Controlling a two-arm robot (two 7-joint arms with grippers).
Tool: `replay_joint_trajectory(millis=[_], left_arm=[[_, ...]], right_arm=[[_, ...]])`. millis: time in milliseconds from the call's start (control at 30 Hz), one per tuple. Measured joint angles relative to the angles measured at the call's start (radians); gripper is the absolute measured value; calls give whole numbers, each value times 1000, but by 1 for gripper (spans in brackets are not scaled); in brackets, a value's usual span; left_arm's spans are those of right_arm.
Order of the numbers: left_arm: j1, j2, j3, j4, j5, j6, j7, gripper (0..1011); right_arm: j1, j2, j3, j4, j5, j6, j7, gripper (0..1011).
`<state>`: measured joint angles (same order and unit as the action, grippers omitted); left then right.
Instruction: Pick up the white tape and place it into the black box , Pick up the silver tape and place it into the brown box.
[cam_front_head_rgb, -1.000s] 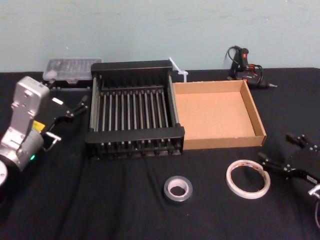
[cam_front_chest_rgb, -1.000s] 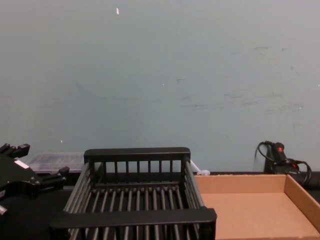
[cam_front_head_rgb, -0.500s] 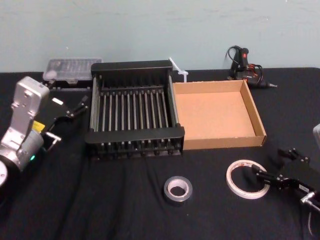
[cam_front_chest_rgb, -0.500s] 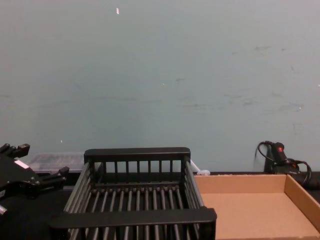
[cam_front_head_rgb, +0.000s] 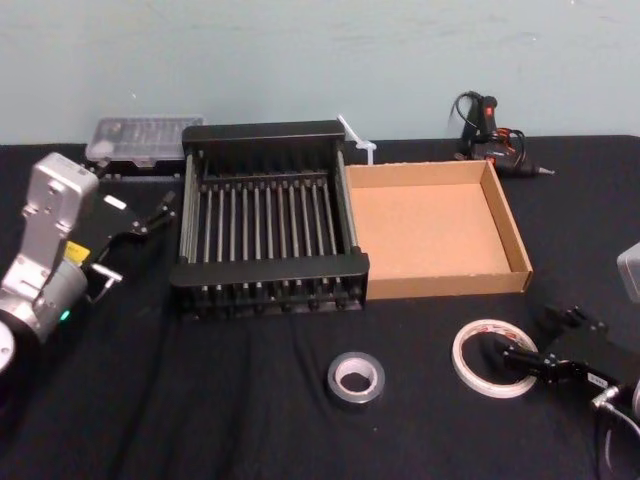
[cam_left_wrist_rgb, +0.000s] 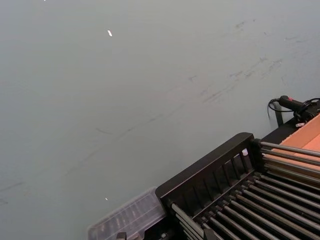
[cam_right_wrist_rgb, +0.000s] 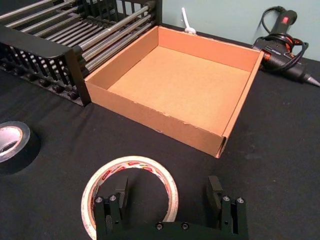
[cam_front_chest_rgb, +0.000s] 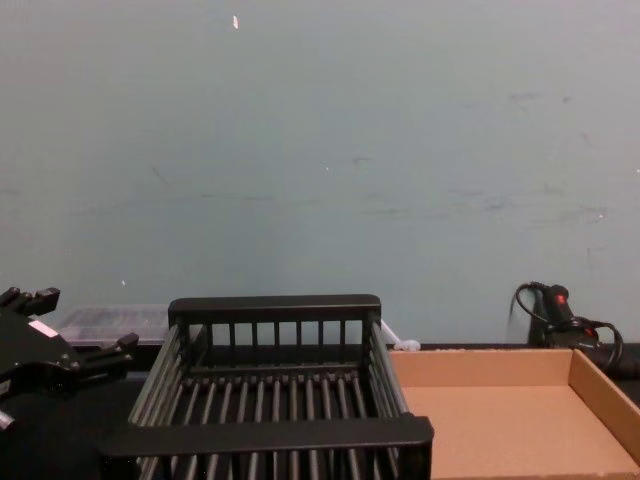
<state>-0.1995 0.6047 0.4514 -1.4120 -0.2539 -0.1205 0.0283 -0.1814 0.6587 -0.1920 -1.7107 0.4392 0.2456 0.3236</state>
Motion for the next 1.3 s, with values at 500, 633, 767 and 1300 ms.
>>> replay_joint_trajectory(millis=[500,633,767,1300], left_arm=[[0,0,0,0,0,0,0,1001],[0,0,0,0,0,0,0,1001],[0,0,0,0,0,0,0,1001],[0,0,0,0,0,0,0,1001]], right_arm=[[31,-26,-14,36,-30,17,23,1002],[40,-36,-17,53,-46,24,30,1002],[41,-37,-17,55,-49,25,31,1002],[41,-40,-13,61,-59,24,39,1002]])
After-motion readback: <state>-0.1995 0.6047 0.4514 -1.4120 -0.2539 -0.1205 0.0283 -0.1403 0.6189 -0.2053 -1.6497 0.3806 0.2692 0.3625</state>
